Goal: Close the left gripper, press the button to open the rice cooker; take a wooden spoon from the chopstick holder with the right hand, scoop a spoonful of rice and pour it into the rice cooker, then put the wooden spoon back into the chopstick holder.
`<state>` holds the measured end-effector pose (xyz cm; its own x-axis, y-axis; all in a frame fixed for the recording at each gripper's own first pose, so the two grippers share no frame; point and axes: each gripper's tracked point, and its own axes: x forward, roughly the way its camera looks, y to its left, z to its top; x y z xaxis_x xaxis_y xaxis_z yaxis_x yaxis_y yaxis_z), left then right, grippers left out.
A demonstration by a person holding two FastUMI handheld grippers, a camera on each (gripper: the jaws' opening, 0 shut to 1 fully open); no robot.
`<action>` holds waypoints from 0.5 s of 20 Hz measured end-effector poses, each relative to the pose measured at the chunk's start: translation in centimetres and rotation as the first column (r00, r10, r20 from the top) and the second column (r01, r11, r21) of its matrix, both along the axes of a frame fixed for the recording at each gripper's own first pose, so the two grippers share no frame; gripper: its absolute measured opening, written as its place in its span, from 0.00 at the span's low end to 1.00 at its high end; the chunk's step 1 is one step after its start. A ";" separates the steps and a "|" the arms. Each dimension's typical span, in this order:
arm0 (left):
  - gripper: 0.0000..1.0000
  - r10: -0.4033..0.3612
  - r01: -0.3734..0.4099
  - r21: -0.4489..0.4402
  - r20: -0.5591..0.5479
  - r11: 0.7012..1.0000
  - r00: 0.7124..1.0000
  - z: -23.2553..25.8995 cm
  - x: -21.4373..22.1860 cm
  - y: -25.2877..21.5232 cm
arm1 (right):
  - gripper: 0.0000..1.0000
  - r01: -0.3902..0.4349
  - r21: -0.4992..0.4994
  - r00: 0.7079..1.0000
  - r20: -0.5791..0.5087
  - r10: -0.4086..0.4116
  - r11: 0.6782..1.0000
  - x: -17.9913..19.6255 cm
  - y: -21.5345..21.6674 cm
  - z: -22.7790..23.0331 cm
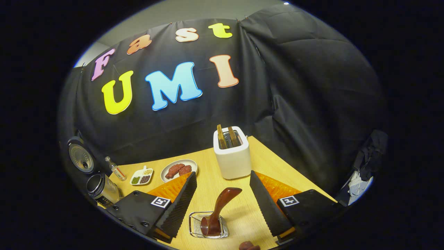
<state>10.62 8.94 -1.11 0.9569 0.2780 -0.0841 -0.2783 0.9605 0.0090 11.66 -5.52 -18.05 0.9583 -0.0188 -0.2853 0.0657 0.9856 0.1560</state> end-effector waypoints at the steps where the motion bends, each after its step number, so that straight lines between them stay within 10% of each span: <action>1: 0.96 0.000 0.000 0.014 0.022 1.000 1.000 1.3 1.1 0.8 | 0.98 0.010 -0.014 1.000 0.010 -0.010 1.000 -0.2 0.1 0.5; 10: 0.95 0.001 -0.002 0.013 0.034 1.000 0.999 4.7 10.6 7.0 | 0.98 0.111 -0.145 0.989 0.118 -0.094 0.983 -2.7 0.0 5.7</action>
<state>21.17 15.98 3.61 0.9588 0.2801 -0.0476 -0.2799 0.9600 0.0121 8.93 -5.53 -12.34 0.9745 -0.1530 -0.1643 0.1581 0.9873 0.0181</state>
